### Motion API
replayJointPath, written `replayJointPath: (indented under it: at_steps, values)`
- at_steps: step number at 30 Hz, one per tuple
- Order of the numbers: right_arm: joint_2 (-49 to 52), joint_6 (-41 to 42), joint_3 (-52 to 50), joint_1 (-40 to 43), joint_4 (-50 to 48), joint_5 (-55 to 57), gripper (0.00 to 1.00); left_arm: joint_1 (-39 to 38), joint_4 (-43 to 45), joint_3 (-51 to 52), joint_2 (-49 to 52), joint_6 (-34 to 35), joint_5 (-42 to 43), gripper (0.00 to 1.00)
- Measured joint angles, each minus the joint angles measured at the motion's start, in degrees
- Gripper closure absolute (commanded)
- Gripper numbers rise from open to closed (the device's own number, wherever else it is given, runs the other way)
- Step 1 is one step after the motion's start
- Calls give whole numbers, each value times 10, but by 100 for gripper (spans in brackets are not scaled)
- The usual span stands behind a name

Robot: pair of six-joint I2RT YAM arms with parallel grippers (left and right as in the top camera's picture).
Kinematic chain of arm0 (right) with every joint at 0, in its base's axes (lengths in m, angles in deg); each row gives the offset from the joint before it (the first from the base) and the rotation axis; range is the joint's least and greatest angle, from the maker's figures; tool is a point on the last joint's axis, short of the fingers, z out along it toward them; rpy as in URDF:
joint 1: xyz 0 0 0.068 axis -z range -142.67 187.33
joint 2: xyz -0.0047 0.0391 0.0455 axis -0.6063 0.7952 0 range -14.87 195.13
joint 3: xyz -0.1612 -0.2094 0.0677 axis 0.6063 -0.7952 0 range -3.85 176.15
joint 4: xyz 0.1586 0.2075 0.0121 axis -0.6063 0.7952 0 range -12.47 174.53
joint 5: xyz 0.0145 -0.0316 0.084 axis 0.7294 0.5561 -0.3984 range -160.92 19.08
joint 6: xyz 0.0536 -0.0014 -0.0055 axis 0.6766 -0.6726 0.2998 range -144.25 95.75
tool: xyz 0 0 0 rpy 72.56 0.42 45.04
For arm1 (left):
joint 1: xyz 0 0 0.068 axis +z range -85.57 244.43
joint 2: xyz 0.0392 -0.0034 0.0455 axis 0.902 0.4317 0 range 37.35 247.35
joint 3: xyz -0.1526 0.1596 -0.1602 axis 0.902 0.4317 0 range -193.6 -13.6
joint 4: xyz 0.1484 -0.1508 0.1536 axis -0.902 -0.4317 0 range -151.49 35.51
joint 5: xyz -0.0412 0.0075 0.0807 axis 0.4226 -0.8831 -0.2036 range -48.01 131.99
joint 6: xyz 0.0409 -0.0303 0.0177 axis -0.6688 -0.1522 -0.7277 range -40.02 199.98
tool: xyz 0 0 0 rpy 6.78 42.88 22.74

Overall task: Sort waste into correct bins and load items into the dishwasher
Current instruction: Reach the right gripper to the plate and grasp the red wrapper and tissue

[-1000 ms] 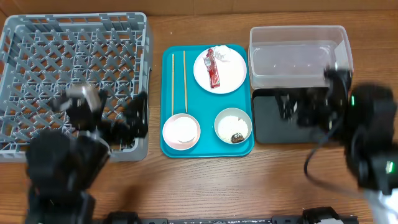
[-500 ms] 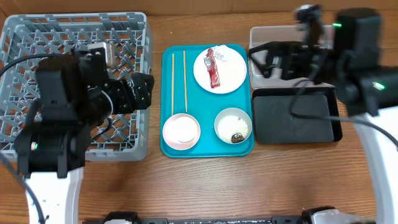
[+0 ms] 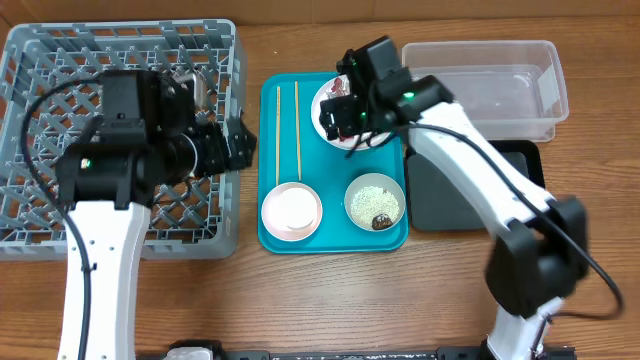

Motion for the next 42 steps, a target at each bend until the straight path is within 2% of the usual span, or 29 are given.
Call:
replayJointPath:
  at_steps: [1,5,8,9,10,14,17,24,35,36,37,38,41,42]
  values:
    - [19,1,0,2,-16,4,26,0,-16,0,5,0,4,0]
    - [79,7,0,11,-59,17,26,0,-35,0,11,-1,26,0]
    - [113,9,0,15,-85,24,28,0,-48,0,10,-34,62,0]
    - [119,9,0,15,-91,27,32,0,-47,-1,9,-48,75,0]
    - [125,10,0,15,-97,30,44,0,-43,-2,4,-67,90,0]
    - [139,9,0,14,-113,43,76,-8,-21,-21,-43,-101,95,0]
    - [141,6,0,14,-115,47,96,-12,-14,-43,-111,-104,76,0]
    - [132,12,0,15,-114,50,96,-12,-16,-61,-230,-105,58,0]
    - [-14,14,0,30,-87,49,96,-12,-22,-61,-225,-105,49,0]
    - [-27,16,0,35,-85,49,88,-12,-22,-61,-225,-105,49,0]
    - [-39,21,0,39,-83,49,67,-12,-22,-61,-225,-105,49,0]
    - [-46,24,1,43,-80,49,51,-12,-22,-61,-225,-105,49,0]
    - [-44,24,3,47,-69,49,31,-12,-22,-61,-225,-105,49,0]
    - [-34,25,3,45,-65,48,30,-12,-22,-61,-225,-105,49,0]
